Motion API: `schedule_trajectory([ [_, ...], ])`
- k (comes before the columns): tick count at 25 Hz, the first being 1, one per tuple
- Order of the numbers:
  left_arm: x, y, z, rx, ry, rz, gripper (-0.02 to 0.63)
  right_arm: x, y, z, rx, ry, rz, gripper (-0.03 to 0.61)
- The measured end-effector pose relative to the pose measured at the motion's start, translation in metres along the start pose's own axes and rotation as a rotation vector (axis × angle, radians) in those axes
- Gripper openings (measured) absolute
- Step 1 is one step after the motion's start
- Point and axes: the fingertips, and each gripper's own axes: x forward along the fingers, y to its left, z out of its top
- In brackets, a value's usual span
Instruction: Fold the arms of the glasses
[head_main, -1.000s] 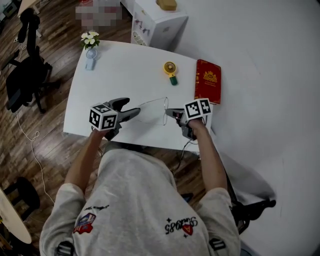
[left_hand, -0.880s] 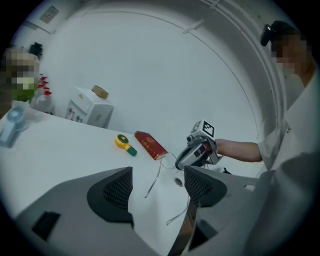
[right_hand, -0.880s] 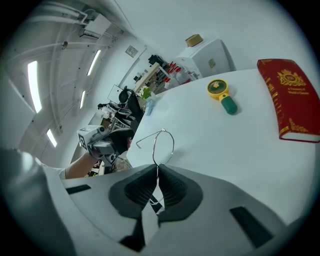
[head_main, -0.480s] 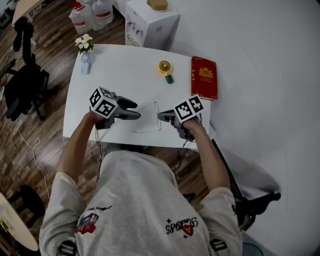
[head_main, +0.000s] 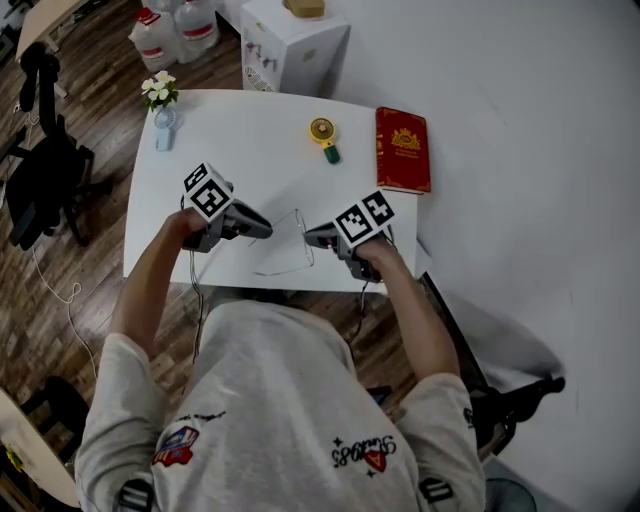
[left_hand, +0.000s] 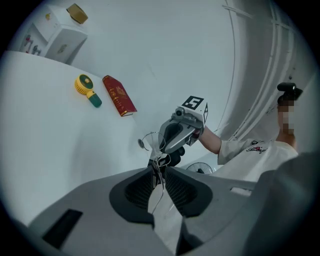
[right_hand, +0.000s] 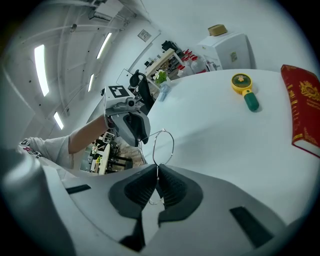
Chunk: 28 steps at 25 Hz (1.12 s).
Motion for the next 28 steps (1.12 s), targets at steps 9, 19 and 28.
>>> schedule_trajectory([
  [9,0.018,0.003,-0.005,-0.034,0.041,0.014,0.011,0.002,-0.001,0.0,0.006,-0.016,0.009,0.018],
  [19,0.041,0.0,0.003,-0.017,0.066,0.022,0.012,0.002,-0.001,0.007,0.028,-0.07,0.023,0.018],
  [28,0.056,-0.005,0.011,0.041,0.061,0.033,0.014,0.005,0.008,0.012,0.018,-0.101,0.051,0.018],
])
